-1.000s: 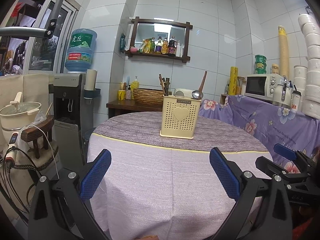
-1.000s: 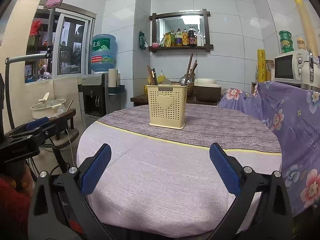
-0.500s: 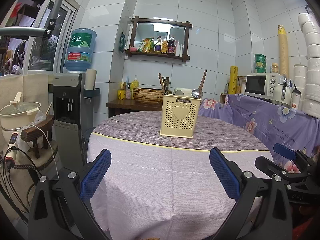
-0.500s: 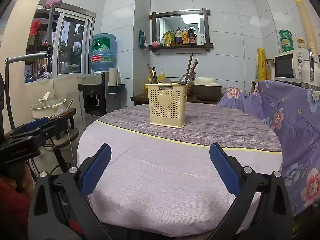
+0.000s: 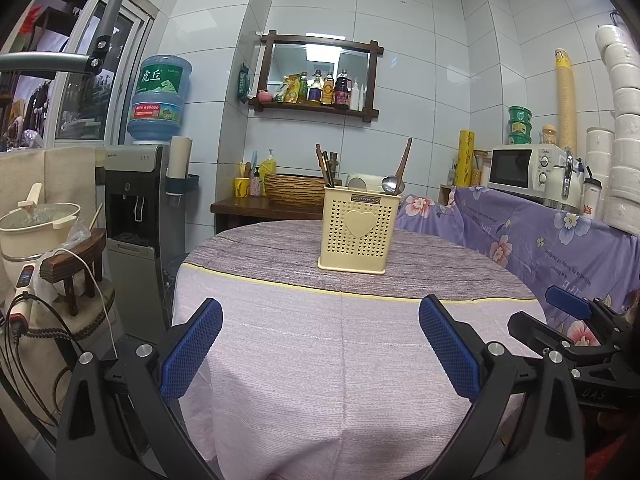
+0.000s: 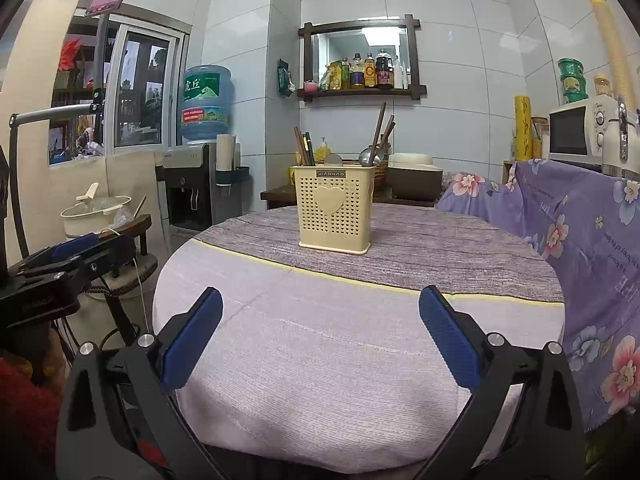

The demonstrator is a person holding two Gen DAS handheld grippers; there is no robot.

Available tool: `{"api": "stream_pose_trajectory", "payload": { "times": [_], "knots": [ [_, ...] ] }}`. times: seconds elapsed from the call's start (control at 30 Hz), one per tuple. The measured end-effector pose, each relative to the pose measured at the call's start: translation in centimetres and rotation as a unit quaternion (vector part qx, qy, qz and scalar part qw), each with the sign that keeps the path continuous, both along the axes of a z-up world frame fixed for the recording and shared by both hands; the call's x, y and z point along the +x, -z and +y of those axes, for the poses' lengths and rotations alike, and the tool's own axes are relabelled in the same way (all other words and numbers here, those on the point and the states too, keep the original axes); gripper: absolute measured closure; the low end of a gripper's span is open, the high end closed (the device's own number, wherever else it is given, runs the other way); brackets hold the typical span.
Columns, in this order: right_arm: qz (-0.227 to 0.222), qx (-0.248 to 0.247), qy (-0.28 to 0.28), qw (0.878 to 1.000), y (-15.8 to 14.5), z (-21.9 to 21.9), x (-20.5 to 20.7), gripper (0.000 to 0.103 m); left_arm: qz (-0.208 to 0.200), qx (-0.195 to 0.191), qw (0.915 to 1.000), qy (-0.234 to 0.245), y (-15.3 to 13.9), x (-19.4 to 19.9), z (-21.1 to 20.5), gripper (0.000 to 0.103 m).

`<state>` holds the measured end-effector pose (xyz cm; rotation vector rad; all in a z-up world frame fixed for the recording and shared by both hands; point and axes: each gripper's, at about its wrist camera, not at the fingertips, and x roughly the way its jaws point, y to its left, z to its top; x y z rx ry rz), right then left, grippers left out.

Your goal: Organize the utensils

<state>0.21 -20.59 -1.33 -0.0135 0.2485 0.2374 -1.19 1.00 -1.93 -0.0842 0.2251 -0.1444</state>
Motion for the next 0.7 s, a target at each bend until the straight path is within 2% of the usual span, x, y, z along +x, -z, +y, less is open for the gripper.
{"api": "stream_pose_trajectory", "payload": {
  "times": [0.7],
  "knots": [
    [0.004, 0.001, 0.002, 1.000, 0.30, 0.08, 0.14, 0.006, 0.008, 0.003, 1.0000, -0.001, 0.07, 0.23, -0.27, 0.005]
  ]
}}
